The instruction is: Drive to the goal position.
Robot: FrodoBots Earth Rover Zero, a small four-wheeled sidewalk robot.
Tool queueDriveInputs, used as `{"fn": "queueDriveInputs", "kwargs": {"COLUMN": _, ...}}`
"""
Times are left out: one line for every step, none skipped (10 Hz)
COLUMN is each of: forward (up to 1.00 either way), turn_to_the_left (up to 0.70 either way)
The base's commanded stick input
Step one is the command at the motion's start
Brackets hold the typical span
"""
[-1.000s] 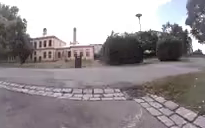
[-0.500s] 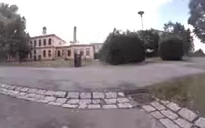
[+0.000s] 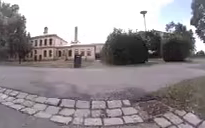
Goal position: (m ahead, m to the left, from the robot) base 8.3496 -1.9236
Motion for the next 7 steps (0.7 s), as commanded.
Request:
{"fn": "queueDriveInputs", "kwargs": {"forward": 0.7, "turn_to_the_left": 0.0}}
{"fn": "queueDriveInputs", "kwargs": {"forward": 0.7, "turn_to_the_left": 0.0}}
{"fn": "queueDriveInputs", "kwargs": {"forward": 0.7, "turn_to_the_left": 0.0}}
{"fn": "queueDriveInputs", "kwargs": {"forward": 0.7, "turn_to_the_left": 0.0}}
{"fn": "queueDriveInputs", "kwargs": {"forward": 0.7, "turn_to_the_left": 0.0}}
{"fn": "queueDriveInputs", "kwargs": {"forward": 0.7, "turn_to_the_left": 0.0}}
{"fn": "queueDriveInputs", "kwargs": {"forward": 0.7, "turn_to_the_left": 0.0}}
